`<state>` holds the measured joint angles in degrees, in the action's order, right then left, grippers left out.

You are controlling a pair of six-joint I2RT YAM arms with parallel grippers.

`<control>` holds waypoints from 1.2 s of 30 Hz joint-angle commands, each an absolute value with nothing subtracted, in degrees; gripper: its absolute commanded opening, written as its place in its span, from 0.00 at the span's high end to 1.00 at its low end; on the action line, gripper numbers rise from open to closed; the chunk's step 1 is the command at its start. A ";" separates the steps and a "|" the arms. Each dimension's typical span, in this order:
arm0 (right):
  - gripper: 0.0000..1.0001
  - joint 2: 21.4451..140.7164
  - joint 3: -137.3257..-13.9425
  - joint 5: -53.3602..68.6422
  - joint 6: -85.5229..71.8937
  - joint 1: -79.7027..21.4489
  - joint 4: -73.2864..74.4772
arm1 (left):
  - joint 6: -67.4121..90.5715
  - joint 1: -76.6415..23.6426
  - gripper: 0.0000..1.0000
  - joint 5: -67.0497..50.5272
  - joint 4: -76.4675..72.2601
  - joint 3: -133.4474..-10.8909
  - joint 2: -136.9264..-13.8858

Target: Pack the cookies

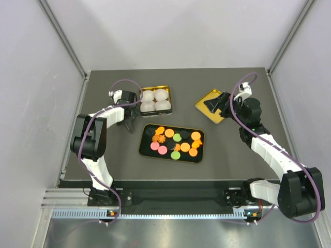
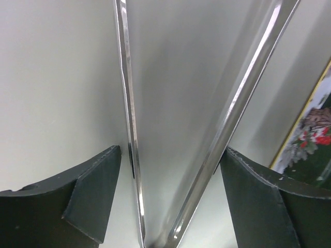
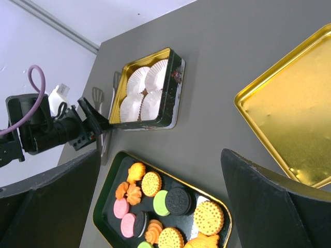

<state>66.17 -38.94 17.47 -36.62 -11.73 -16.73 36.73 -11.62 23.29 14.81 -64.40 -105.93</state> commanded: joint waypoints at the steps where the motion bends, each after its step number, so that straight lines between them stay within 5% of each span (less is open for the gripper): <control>1: 0.00 66.71 -40.17 18.54 -36.47 -11.43 -19.69 | 33.93 -11.34 0.17 24.79 15.47 -66.35 -106.87; 11: 0.00 66.88 -40.17 18.98 -36.56 -11.43 -19.69 | 28.74 -10.90 0.11 23.56 16.52 -69.61 -110.21; 20: 0.00 67.41 -40.34 19.60 -36.83 -11.43 -20.21 | 30.41 -10.63 0.20 21.01 17.75 -69.00 -111.36; 31: 0.00 69.26 -40.60 20.92 -37.62 -11.51 -21.18 | 32.52 -10.63 0.20 18.72 16.08 -65.04 -111.01; 36: 0.00 69.87 -40.96 21.18 -37.62 -11.51 -21.09 | 33.22 -10.63 0.31 17.84 17.05 -65.57 -110.31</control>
<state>69.73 -38.94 20.16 -37.69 -11.73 -17.58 31.59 -10.92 21.63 13.17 -67.70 -109.23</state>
